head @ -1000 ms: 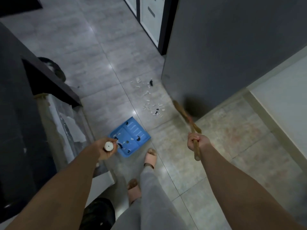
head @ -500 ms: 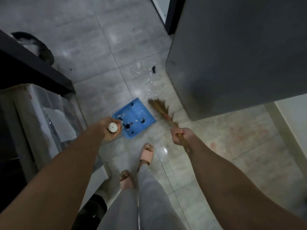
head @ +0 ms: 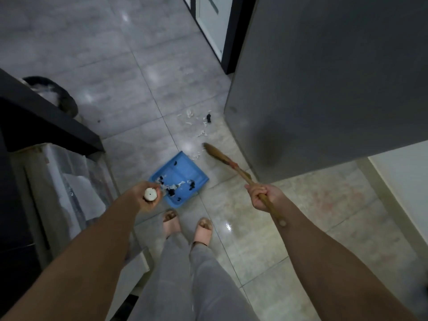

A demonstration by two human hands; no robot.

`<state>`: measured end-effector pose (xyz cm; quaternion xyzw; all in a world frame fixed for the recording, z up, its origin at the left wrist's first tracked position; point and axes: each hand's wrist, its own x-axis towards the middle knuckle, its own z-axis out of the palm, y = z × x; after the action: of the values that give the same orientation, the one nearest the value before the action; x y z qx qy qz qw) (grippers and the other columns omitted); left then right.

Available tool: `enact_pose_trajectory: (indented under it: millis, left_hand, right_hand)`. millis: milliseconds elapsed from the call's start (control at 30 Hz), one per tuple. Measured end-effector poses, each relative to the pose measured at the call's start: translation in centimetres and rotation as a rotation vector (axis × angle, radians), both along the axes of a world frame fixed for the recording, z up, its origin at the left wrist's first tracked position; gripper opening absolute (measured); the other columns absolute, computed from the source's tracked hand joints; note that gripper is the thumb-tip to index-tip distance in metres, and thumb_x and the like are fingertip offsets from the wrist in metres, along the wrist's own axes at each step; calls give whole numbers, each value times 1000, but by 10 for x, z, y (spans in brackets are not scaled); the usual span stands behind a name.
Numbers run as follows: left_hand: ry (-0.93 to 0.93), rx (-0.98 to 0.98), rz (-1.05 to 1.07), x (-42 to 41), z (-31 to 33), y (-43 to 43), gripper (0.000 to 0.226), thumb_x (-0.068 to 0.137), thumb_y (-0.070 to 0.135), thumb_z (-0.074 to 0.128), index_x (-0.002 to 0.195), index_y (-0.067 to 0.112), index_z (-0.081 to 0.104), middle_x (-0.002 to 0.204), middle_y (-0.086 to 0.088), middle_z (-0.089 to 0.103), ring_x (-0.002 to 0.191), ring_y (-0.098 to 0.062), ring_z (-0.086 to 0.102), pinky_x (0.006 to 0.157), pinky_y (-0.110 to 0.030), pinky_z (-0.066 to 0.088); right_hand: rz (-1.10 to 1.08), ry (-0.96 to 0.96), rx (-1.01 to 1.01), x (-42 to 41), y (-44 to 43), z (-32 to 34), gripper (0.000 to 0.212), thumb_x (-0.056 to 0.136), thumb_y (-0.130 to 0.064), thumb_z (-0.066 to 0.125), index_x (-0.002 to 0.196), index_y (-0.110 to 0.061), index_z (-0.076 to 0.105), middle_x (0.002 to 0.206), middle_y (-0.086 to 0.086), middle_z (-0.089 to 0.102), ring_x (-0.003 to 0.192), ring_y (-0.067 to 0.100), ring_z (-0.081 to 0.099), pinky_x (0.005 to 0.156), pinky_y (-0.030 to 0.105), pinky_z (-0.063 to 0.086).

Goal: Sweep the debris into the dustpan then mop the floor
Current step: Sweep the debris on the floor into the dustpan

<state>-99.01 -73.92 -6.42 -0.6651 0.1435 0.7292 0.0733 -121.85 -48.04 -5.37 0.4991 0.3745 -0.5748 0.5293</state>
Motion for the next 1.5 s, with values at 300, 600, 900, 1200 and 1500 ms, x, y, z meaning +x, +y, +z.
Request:
enact_pose_trajectory:
  millis: [300,600,900,1200,1500]
  left_hand:
    - [-31,55,75,30,-20,-51,14,97,11,49,87,0,49,69,-8,44,31,-12,52,33,-14,46]
    - [-18,136,136,29,-38,-81,17,97,14,48,85,2,46,57,-10,47,46,-11,52,34,-17,47]
    - [29,54,144,22,8,-62,23,98,11,47,78,1,47,49,-13,50,41,-17,54,28,-19,43]
    - [78,15,75,14,18,-97,20,97,10,48,80,0,46,39,-13,48,26,-17,50,29,-19,44]
    - [59,108,-40,-26,-28,-175,17,98,12,44,86,0,45,54,-9,46,27,-14,49,30,-16,44]
  right_hand:
    - [34,21,-28,-12,-72,-54,45,105,-24,26,62,-16,31,33,1,30,17,11,29,25,10,21]
    - [354,-198,-105,23,-89,-42,33,105,-19,27,114,4,49,38,2,37,20,14,35,28,13,27]
    - [296,-59,-78,22,-83,10,29,108,-26,26,122,-13,49,37,0,37,19,10,32,22,13,24]
    - [3,76,-101,-13,-93,26,33,108,-20,21,86,-30,43,33,2,32,16,12,30,23,13,23]
    - [-167,51,19,-50,-180,-24,24,106,-23,27,100,-37,46,40,-1,30,20,9,29,26,11,20]
